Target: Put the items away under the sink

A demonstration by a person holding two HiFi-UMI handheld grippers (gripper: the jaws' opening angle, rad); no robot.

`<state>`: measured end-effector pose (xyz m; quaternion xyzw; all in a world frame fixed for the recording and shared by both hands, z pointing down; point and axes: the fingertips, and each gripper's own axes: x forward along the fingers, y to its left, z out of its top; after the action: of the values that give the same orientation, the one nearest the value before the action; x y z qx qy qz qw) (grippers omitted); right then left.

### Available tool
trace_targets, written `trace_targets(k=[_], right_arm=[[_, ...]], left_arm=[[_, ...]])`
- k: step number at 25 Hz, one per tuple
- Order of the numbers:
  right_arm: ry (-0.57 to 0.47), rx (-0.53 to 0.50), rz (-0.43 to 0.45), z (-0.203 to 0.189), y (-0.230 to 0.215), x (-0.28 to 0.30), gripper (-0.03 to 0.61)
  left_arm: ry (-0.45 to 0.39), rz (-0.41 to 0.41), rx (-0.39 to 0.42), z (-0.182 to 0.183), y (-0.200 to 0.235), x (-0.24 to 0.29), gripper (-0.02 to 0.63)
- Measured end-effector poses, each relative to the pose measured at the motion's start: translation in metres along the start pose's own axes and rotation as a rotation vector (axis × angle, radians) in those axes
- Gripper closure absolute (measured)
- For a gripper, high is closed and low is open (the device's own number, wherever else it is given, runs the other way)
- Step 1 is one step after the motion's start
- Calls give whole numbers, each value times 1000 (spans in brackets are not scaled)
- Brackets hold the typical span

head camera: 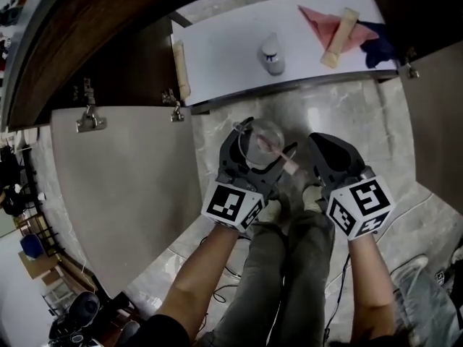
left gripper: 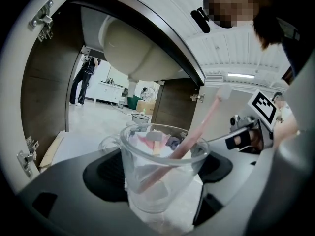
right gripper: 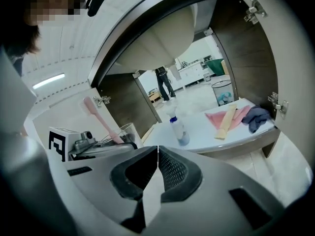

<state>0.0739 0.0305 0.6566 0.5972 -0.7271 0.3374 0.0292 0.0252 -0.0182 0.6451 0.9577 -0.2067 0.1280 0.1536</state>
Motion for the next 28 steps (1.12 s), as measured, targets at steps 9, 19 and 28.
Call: trace_targets(k=[9,19,28], right_arm=[[16,-81,24,-24,-19,44,543],[36,-106,83,-43,-14,102,543],[34,-128,110,-37,1,148,543]], left_arm=[[-14,59,8,-36,40,15,202],[-66,174,-20,-51,101,17,202],[-107,282,-38,-56,153,8,202]])
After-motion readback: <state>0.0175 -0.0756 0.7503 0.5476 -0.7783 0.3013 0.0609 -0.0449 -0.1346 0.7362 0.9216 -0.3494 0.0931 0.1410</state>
